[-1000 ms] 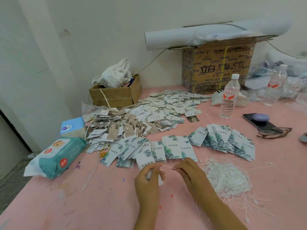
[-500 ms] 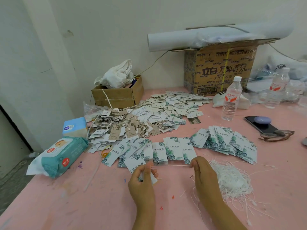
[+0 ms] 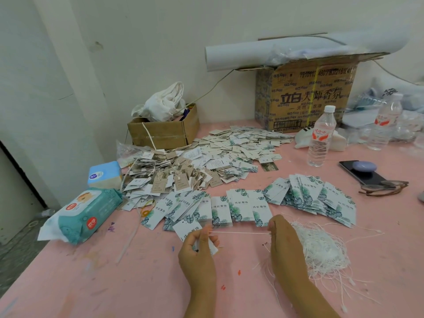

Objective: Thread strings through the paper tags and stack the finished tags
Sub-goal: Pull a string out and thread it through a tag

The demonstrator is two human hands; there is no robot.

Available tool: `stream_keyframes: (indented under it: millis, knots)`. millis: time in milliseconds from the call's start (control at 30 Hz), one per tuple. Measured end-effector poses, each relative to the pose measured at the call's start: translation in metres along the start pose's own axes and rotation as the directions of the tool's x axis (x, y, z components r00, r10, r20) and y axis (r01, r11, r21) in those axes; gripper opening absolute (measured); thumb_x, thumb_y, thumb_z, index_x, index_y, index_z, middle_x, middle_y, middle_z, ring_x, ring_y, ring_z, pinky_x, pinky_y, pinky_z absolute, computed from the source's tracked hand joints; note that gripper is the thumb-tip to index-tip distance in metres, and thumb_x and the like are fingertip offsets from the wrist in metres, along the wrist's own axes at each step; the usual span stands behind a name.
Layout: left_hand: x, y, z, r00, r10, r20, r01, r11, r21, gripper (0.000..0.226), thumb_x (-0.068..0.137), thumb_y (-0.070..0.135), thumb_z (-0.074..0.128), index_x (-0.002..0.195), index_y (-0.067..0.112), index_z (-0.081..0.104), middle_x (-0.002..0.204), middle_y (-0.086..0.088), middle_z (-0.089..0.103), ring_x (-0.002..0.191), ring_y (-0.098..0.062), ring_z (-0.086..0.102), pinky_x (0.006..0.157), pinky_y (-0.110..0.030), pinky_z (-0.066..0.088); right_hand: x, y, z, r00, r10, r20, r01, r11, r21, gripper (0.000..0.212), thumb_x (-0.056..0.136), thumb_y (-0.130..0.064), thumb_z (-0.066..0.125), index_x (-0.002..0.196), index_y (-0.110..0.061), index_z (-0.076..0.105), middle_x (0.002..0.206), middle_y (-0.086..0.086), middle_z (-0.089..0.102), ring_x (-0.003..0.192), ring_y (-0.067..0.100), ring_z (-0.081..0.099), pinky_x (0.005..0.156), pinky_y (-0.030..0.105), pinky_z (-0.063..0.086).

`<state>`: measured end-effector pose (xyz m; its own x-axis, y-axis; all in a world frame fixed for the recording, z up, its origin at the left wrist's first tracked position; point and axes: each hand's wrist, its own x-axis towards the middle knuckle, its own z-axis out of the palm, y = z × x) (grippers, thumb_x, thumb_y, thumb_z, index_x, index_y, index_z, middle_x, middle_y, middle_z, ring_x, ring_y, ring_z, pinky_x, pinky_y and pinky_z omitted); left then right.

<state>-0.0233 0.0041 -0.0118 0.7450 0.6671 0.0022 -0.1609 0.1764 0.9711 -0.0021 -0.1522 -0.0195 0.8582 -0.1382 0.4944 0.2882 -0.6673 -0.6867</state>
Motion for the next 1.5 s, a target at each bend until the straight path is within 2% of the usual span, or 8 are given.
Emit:
stream_keyframes:
  millis: [100, 267, 367, 600, 800, 1033, 1333, 1500]
  knots:
    - [0.002, -0.002, -0.001, 0.999, -0.027, -0.019, 0.028, 1.000, 0.009, 0.017, 0.093, 0.013, 0.062, 0.078, 0.013, 0.069, 0.063, 0.001, 0.071, 0.057, -0.004, 0.067, 0.058, -0.038, 0.059, 0.001, 0.006, 0.003, 0.997, -0.062, 0.053, 0.066, 0.995, -0.077, 0.025, 0.092, 0.002, 0.041, 0.078, -0.019, 0.044, 0.075, -0.004, 0.045, 0.071, 0.020, 0.042, 0.061, 0.031, 0.036]
    - [0.004, -0.002, -0.001, 0.998, -0.069, -0.011, 0.069, 0.997, -0.019, 0.016, 0.093, 0.015, 0.063, 0.079, 0.009, 0.069, 0.062, 0.000, 0.070, 0.058, -0.005, 0.068, 0.053, -0.036, 0.060, 0.005, 0.005, 0.002, 0.973, -0.158, 0.167, 0.160, 0.987, -0.001, 0.024, 0.097, -0.029, 0.045, 0.075, -0.019, 0.044, 0.075, -0.009, 0.042, 0.073, 0.013, 0.041, 0.064, 0.022, 0.031]
    - [0.005, -0.002, -0.001, 0.997, -0.071, -0.013, 0.070, 0.997, -0.027, 0.017, 0.093, 0.015, 0.063, 0.078, 0.008, 0.069, 0.062, 0.000, 0.070, 0.058, -0.005, 0.067, 0.046, -0.031, 0.057, 0.004, 0.004, -0.001, 0.988, -0.138, 0.075, 0.137, 0.990, 0.019, 0.034, 0.100, -0.042, 0.030, 0.077, -0.021, 0.043, 0.076, -0.009, 0.042, 0.077, 0.012, 0.041, 0.065, 0.023, 0.032]
    - [0.006, -0.003, -0.001, 0.996, -0.079, -0.034, 0.078, 0.997, -0.029, 0.017, 0.094, 0.016, 0.062, 0.082, 0.007, 0.070, 0.063, 0.001, 0.071, 0.059, -0.005, 0.068, 0.060, -0.045, 0.060, 0.007, 0.003, -0.002, 0.993, -0.074, -0.090, 0.073, 0.997, -0.015, 0.021, 0.090, -0.006, 0.027, 0.079, -0.016, 0.042, 0.072, -0.001, 0.042, 0.068, 0.024, 0.039, 0.058, 0.030, 0.030]
    - [0.006, -0.005, 0.000, 0.994, -0.077, -0.079, 0.072, 0.996, -0.056, 0.017, 0.094, 0.015, 0.062, 0.080, 0.010, 0.070, 0.064, 0.000, 0.072, 0.058, -0.006, 0.069, 0.045, -0.027, 0.055, 0.006, 0.004, -0.001, 0.996, 0.039, -0.082, -0.038, 0.999, 0.020, 0.034, 0.083, 0.021, 0.040, 0.089, -0.011, 0.047, 0.081, 0.004, 0.048, 0.075, 0.027, 0.045, 0.062, 0.031, 0.030]
    - [0.008, -0.007, -0.003, 0.983, -0.054, -0.177, 0.050, 0.998, -0.026, 0.023, 0.095, 0.019, 0.061, 0.078, 0.006, 0.069, 0.071, -0.004, 0.071, 0.057, -0.001, 0.065, 0.042, -0.009, 0.044, 0.005, -0.001, -0.006, 0.980, 0.144, -0.141, -0.137, 0.989, 0.057, 0.047, 0.070, 0.030, 0.035, 0.093, -0.010, 0.046, 0.081, 0.007, 0.046, 0.076, 0.027, 0.041, 0.059, 0.025, 0.029]
    - [0.012, -0.004, -0.008, 0.970, -0.080, -0.231, 0.061, 0.994, -0.089, 0.029, 0.095, 0.028, 0.060, 0.075, 0.009, 0.069, 0.063, 0.011, 0.070, 0.055, 0.008, 0.059, 0.059, -0.023, 0.045, 0.004, 0.000, -0.008, 0.960, 0.256, -0.114, -0.265, 0.962, -0.071, 0.054, 0.066, 0.027, 0.033, 0.101, -0.011, 0.047, 0.084, 0.004, 0.043, 0.079, 0.024, 0.039, 0.057, 0.024, 0.026]
    - [0.016, -0.002, -0.012, 0.958, -0.077, -0.277, 0.034, 0.987, -0.159, 0.021, 0.095, 0.028, 0.060, 0.081, 0.015, 0.069, 0.060, 0.011, 0.069, 0.054, 0.007, 0.059, 0.053, -0.017, 0.047, 0.004, -0.001, -0.009, 0.958, 0.282, -0.050, -0.286, 0.953, -0.102, 0.056, 0.067, 0.026, 0.033, 0.104, -0.015, 0.045, 0.088, 0.004, 0.045, 0.076, 0.023, 0.041, 0.057, 0.029, 0.031]
